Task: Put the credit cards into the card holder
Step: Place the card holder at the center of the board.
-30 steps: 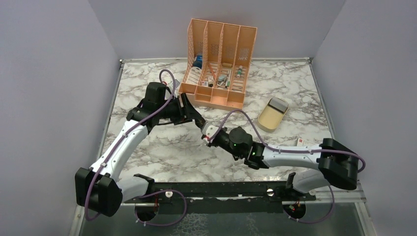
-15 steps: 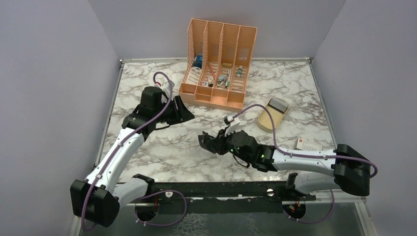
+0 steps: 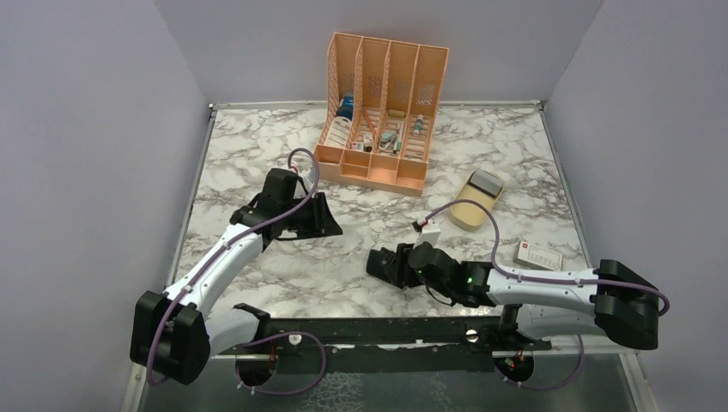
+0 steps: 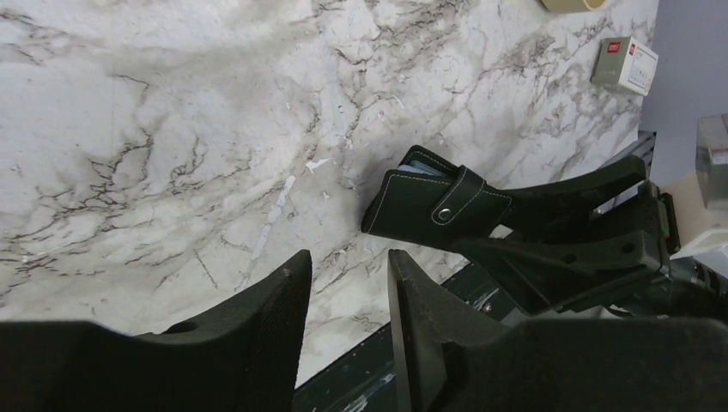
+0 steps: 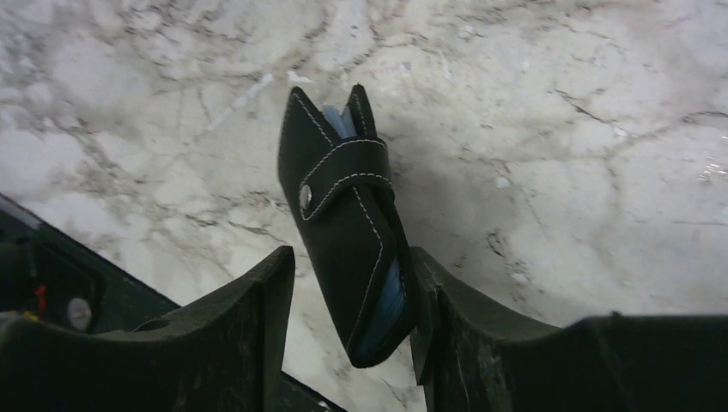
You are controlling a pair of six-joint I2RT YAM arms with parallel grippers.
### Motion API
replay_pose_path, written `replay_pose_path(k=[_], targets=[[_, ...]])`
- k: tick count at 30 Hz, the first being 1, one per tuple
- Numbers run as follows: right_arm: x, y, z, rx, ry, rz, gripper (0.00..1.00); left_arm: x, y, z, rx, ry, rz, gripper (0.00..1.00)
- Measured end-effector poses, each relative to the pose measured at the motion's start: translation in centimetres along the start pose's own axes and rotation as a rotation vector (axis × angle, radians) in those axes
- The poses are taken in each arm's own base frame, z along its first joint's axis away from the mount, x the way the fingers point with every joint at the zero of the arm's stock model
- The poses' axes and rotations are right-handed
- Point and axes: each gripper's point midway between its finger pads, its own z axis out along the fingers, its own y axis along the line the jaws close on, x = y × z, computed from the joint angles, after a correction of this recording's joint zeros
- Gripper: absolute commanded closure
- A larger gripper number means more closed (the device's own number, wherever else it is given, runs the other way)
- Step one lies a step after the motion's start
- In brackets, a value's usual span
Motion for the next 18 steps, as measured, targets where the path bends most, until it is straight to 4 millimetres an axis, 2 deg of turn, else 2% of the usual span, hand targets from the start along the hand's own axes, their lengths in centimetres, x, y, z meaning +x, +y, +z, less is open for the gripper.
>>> replay_pose_path(k=[3, 7, 10, 12, 14, 18], targets=[[0.5, -1.6, -0.6, 0.074, 0.033, -0.039, 0.48, 0.9, -0.1, 0.5, 0.018, 0.022, 0.002, 0.6], [-0.2, -2.4, -1.4, 0.125, 0.048, -0.129, 0.45, 2.4, -0.2, 1.3, 0.055, 0.05, -0.027, 0.61], [-1.8, -1.7, -1.8, 0.139, 0.042, -0.203, 0.46, 3.9, -0.5, 2.4, 0.097, 0.086, -0.063, 0.61], [-3.2, -0.4, -1.9, 0.115, 0.028, -0.271, 0.49, 4.9, -0.7, 3.1, 0.115, 0.112, -0.087, 0.62], [-3.4, 0.0, -1.8, 0.102, 0.035, -0.312, 0.53, 5.6, -0.8, 3.7, 0.129, 0.134, -0.108, 0.62], [-2.8, 0.3, -1.4, 0.067, 0.073, -0.416, 0.64, 5.6, -1.1, 4.2, 0.149, 0.134, -0.129, 0.63]])
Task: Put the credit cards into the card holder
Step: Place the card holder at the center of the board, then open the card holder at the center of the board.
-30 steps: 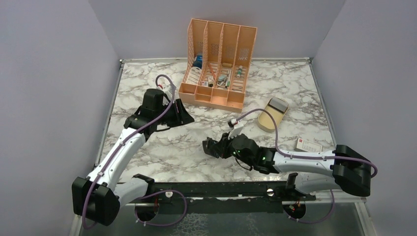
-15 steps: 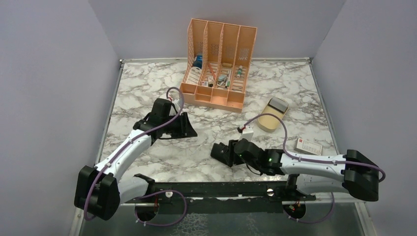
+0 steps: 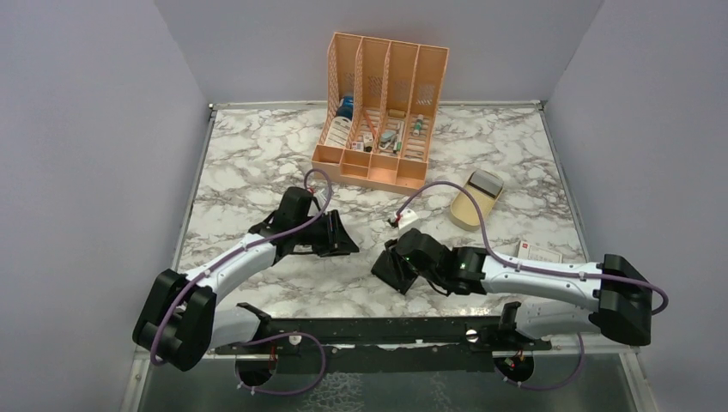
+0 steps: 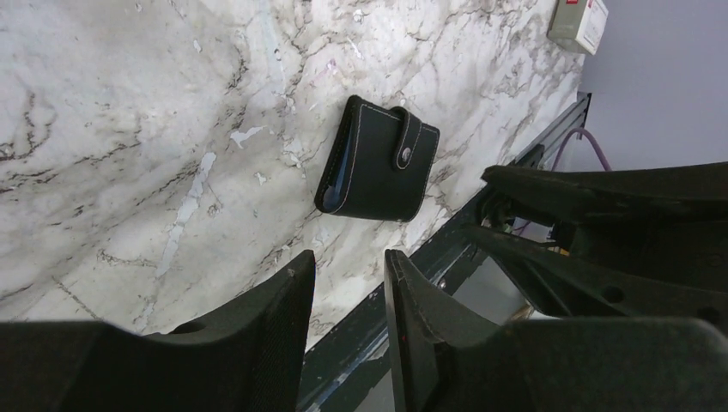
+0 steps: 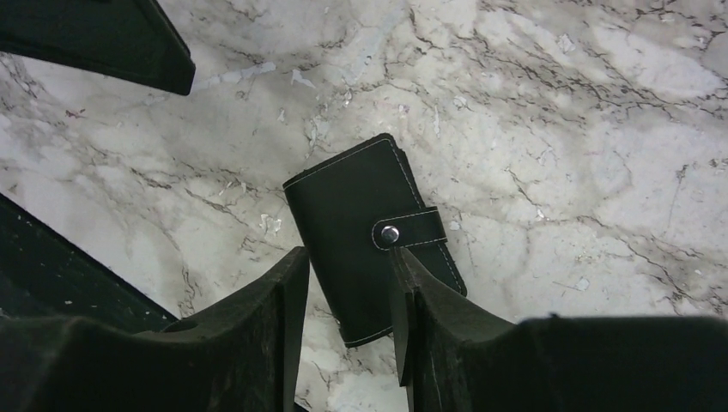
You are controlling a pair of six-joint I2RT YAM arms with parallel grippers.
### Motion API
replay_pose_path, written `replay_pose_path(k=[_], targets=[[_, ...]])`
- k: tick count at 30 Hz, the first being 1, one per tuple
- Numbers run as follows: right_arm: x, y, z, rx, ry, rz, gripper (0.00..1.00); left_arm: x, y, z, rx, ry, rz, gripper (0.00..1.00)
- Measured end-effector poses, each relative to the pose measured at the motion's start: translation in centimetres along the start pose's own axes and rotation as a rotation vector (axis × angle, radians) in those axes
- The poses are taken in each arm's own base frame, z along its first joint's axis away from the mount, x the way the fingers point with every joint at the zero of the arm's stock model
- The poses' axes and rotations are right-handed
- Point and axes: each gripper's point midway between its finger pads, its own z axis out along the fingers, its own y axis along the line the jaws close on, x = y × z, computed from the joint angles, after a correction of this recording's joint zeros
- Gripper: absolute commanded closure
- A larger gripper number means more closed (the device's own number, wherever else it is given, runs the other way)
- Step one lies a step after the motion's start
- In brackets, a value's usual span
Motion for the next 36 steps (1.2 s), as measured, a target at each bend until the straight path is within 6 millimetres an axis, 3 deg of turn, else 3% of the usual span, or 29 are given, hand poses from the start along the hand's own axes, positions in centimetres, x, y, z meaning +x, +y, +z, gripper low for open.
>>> replay_pose_path(k=[9, 20, 36], targets=[[2.4, 0.4, 2.1, -0.025, 0.099, -0.171, 0.66, -0.9, -0.8, -0.2, 0.019, -0.048, 0.006, 0.63], [4.6, -0.2, 4.1, 0.014, 0.183, -0.262, 0.7, -0.6, -0.2, -0.1, 0.008, -0.047, -0.004, 0.63], [4.2, -0.7, 5.5, 0.122, 0.225, -0.239, 0.72, -0.7, 0.1, -0.1, -0.012, -0.052, -0.004, 0.64]])
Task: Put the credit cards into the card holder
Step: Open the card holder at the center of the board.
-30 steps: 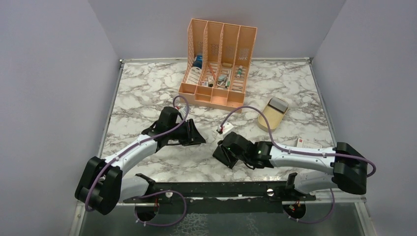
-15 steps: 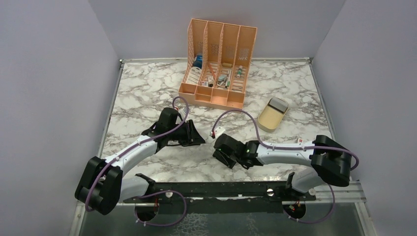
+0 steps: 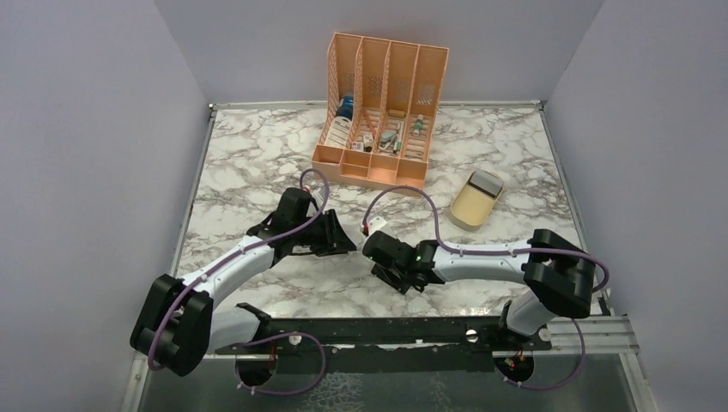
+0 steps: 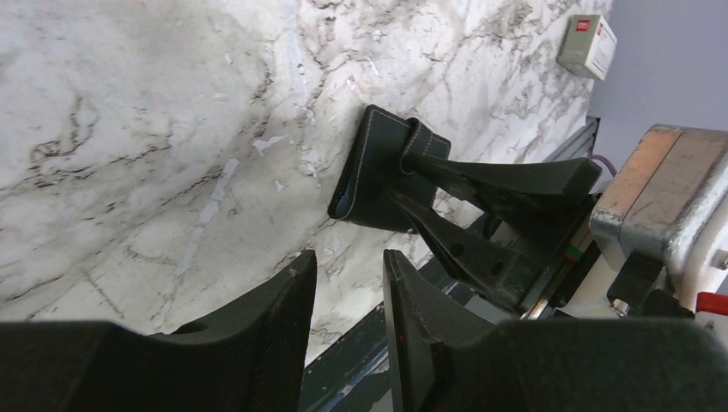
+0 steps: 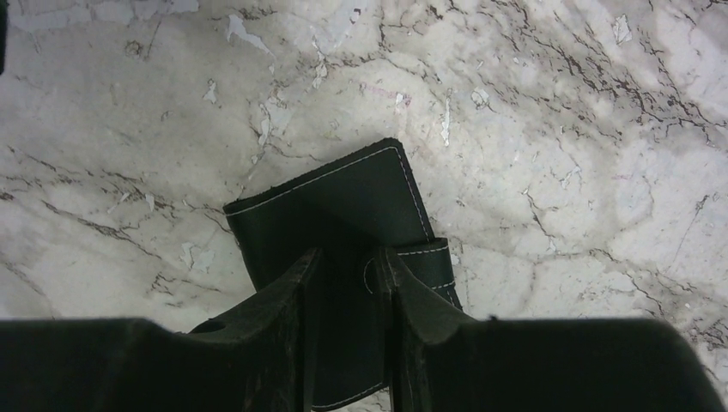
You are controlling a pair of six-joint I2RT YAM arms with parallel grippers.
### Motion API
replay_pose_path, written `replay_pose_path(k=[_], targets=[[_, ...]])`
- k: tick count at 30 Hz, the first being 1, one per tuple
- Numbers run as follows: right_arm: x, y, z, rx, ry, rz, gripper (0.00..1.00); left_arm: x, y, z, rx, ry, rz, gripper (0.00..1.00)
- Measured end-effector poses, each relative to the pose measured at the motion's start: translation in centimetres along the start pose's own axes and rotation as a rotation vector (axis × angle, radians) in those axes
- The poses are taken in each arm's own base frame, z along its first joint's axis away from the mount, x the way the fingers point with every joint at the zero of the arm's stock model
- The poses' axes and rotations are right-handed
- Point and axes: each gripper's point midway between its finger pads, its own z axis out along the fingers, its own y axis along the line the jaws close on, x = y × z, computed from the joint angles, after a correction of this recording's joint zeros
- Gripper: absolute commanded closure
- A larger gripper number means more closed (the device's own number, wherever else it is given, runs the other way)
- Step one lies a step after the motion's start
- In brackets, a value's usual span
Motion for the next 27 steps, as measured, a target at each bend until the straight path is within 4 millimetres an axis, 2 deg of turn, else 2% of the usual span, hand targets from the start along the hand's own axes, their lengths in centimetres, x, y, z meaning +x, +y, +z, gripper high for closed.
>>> replay_pose_path(k=[3, 7, 15, 19, 23, 27], targets=[[-0.1, 0.1, 0.3, 0.014, 0.005, 0.034, 0.72, -0.3, 0.2, -0.3, -0.031, -0.011, 0.006, 0.64], [-0.4, -0.3, 0.7, 0.031, 0.015, 0.093, 0.72, -1.0, -0.7, -0.9, -0.017, -0.04, 0.037, 0.63], [-1.6, -4.5, 2.0, 0.095, 0.019, 0.248, 0.71, -0.6, -0.5, -0.7, -0.02, -0.029, 0.035, 0.63], [-2.7, -5.2, 1.8, 0.095, 0.005, 0.287, 0.62, 0.3, -1.0, -0.1, -0.003, -0.004, 0.044, 0.63], [-3.8, -5.4, 0.6, 0.058, -0.022, 0.323, 0.49, 1.3, -1.1, 0.7, 0.016, 0.017, 0.029, 0.63], [-3.9, -6.1, -0.7, 0.027, -0.044, 0.358, 0.42, 1.8, -0.8, 1.2, 0.012, 0.034, 0.017, 0.63]])
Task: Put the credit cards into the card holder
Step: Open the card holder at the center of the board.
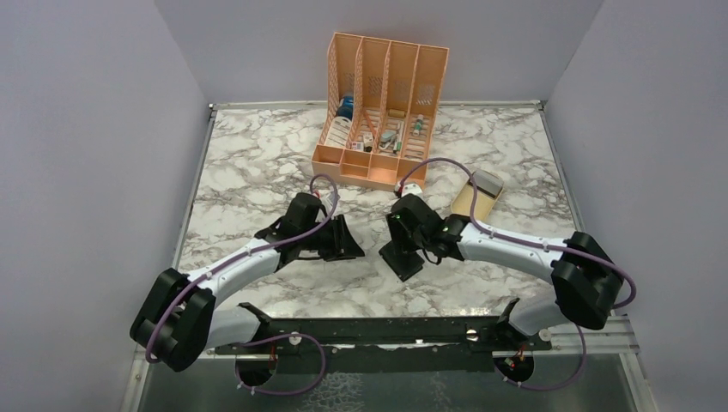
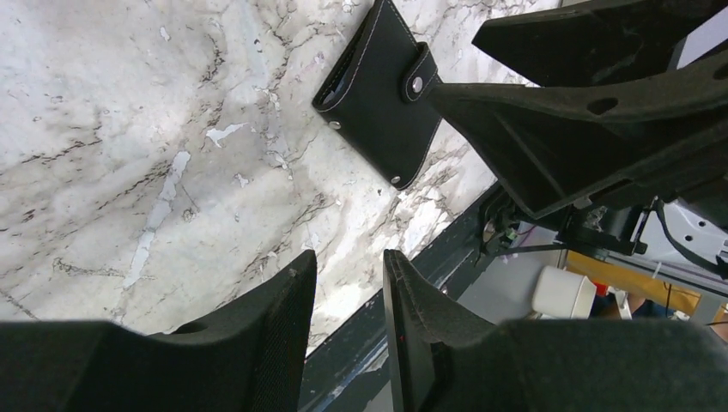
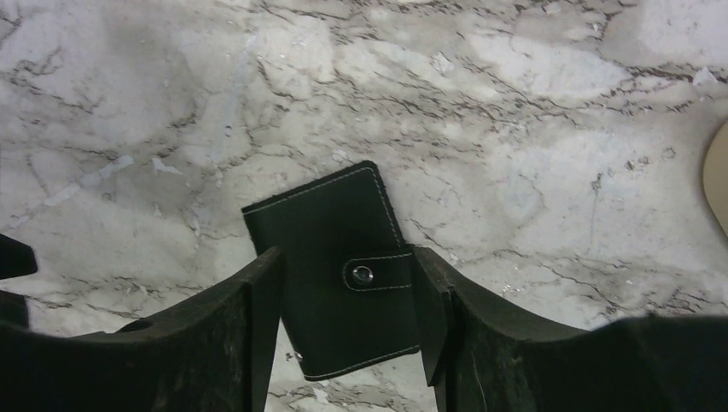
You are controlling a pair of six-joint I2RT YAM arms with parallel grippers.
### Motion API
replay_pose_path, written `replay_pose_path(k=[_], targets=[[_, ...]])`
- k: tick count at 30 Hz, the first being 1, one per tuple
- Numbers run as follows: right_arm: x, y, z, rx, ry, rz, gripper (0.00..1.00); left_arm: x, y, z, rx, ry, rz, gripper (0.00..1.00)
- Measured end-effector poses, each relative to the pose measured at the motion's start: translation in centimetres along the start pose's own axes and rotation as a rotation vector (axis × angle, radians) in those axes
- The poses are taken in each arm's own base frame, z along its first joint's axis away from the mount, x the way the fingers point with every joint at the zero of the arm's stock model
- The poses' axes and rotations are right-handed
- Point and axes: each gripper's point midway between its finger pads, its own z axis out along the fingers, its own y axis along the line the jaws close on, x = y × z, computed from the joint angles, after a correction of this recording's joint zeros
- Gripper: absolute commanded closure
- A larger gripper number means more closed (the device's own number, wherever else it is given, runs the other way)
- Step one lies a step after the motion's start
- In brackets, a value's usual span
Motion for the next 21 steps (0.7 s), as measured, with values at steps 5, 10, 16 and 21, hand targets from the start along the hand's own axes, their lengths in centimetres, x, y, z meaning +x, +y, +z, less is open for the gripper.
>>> replay_pose_path(k=[5, 10, 16, 21], targets=[[1.4, -1.3, 0.1, -0.014, 0.042, 0.035, 0.38, -0.7, -0.3, -0.1, -0.011, -0.014, 0.03, 0.62], [4.2, -1.3, 0.4, -0.051, 0.113, 0.046, 0.36, -2.7, -0.7, -0.3, -0.036, -0.046, 0.069, 0.62], [5.8, -0.8, 0.4, -0.095, 0.154, 0.06, 0.37, -4.5, 0.5, -1.2, -0.076, -0.074, 0.072, 0.61], [6.1, 1.4, 0.3, -0.224, 0.161, 0.088, 0.41, -5.0, 1.3, -1.7, -0.093, -0.08, 0.071, 0.61]])
